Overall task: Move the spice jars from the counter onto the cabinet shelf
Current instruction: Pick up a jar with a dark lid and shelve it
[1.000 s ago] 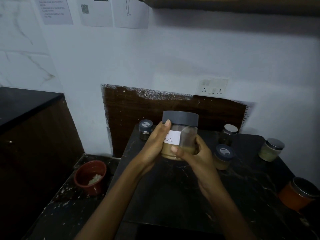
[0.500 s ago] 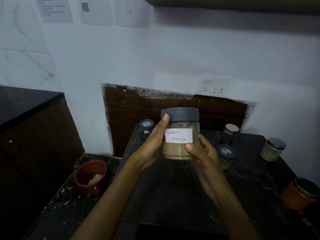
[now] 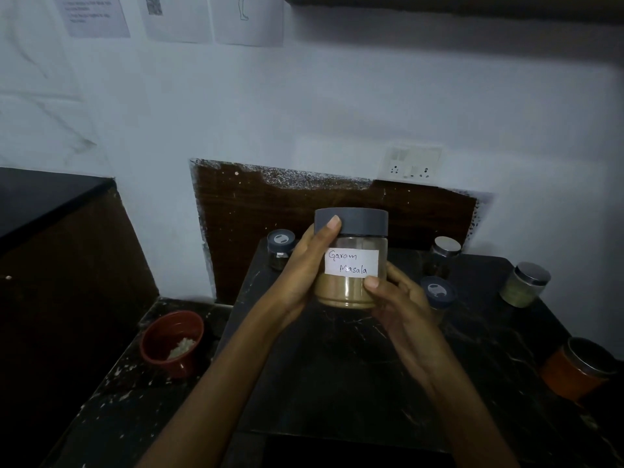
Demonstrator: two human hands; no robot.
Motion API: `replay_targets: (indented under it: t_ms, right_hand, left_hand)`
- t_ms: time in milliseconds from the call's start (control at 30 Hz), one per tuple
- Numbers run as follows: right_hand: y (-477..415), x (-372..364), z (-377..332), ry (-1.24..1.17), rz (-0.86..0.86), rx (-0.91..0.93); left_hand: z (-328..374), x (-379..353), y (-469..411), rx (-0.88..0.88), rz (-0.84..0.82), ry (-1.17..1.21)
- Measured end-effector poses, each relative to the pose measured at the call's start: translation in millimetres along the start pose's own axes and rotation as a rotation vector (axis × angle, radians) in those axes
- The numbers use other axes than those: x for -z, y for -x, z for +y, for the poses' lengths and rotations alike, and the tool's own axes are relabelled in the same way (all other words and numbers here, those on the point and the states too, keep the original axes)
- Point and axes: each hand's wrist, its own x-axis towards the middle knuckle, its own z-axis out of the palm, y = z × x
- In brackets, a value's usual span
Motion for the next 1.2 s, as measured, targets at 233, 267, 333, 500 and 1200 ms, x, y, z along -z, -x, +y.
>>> replay_targets:
  t_ms: [233,267,333,500,1200]
  right_hand:
    - [-3.3,1.1,-2.4,0.009,0.007,0.006]
    - [-4.0,0.9,-3.5,0.011,0.004,0.011]
    - [-5.7,0.9,-5.9,0.009,-0.004,0.016]
    - [-12.9,4.3,-12.3,0.029,-0.004,0.031]
    - [-162.9,35.9,-180.1,0.260,0.051,0.371]
  left_hand:
    - [1.0,0.3,-4.7,0.007,-0.001,0.012]
    - [2.0,-0.2,-5.4,0.005,-0.004,0.012]
    - [3.4,-0.7,-7.7,0.001,-0.010,0.011]
    - [8.1,-3.1,-16.5,-0.009,-0.008,0.018]
    - [167.3,-50.8,-172.6,-0.324,-0.153,-0.356]
